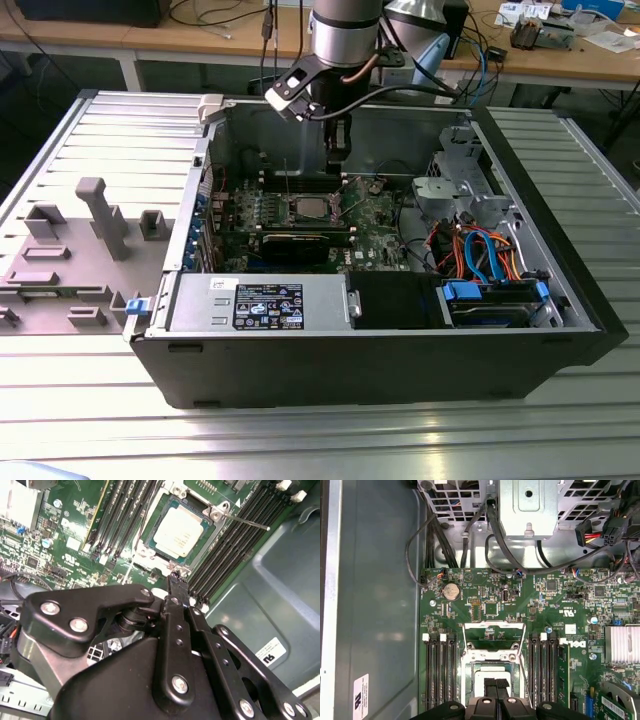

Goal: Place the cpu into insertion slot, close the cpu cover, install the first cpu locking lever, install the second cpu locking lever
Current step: 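Close the cpu cover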

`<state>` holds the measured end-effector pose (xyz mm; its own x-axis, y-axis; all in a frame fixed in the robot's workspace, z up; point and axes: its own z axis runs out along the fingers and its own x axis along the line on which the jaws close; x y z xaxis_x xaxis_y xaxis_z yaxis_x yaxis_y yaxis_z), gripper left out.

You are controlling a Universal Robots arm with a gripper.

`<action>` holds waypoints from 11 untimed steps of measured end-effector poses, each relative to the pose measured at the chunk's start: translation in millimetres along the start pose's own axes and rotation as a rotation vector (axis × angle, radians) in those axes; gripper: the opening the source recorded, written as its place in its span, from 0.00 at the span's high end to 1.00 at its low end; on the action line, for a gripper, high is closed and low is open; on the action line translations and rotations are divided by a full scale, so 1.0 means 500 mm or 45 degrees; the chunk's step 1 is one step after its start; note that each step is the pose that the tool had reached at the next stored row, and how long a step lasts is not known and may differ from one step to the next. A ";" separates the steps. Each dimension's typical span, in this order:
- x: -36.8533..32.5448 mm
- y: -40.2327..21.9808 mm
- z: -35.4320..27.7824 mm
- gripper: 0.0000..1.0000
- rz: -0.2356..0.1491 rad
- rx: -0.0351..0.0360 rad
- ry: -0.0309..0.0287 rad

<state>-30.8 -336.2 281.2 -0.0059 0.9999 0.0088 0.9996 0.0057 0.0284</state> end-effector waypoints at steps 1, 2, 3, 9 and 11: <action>0.000 0.004 0.001 0.89 0.000 0.0000 -0.0001; 0.000 0.007 0.002 0.89 0.000 -0.0001 -0.0003; 0.000 0.014 0.003 0.89 0.000 0.0001 -0.0003; 0.000 0.034 0.007 0.89 0.000 0.0001 -0.0006; 0.000 0.035 0.007 0.89 0.000 0.0001 -0.0005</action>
<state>-13.1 -336.2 278.2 -0.0057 0.9999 0.0085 0.9996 0.0055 0.0284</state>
